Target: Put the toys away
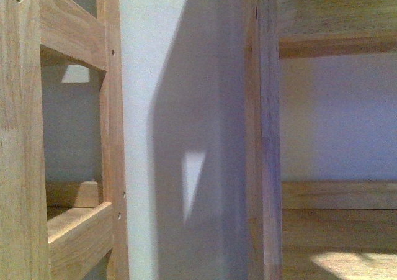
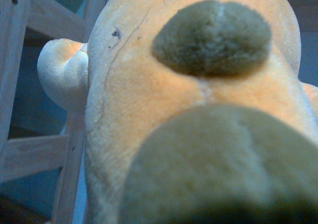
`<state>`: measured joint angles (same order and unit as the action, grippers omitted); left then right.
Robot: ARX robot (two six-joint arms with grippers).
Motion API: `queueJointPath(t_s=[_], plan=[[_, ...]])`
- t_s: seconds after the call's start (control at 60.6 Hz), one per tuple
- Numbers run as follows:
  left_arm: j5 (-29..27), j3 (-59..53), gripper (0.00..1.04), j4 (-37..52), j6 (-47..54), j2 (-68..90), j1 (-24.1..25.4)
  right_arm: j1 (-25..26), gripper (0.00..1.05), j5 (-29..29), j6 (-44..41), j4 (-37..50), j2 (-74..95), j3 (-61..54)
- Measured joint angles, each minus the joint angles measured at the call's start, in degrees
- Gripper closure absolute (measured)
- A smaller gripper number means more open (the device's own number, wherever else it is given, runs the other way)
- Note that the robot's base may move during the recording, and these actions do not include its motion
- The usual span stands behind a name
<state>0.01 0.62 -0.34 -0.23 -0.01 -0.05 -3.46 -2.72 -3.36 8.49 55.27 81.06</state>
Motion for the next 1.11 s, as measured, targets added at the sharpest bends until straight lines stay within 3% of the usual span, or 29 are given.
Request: queueJointPath(t_s=[0.38,0.561,0.858,1.106], plan=[[0.0,0.0,0.06,0.0,0.0,0.0,0.0,-1.46,0.86,8.11,0.72,6.27,9.9,4.83],[0.0,0.0,0.06,0.0,0.0,0.0,0.0,-0.94,0.86,9.09,0.92,6.78,12.41,7.69],[0.0,0.0,0.06,0.0,0.0,0.0,0.0,3.34,0.86,12.7,4.24,6.23,18.62,13.4],[0.0,0.0,0.06,0.0,0.0,0.0,0.0,6.4,0.86,11.04,9.51,1.53,22.75,17.77]])
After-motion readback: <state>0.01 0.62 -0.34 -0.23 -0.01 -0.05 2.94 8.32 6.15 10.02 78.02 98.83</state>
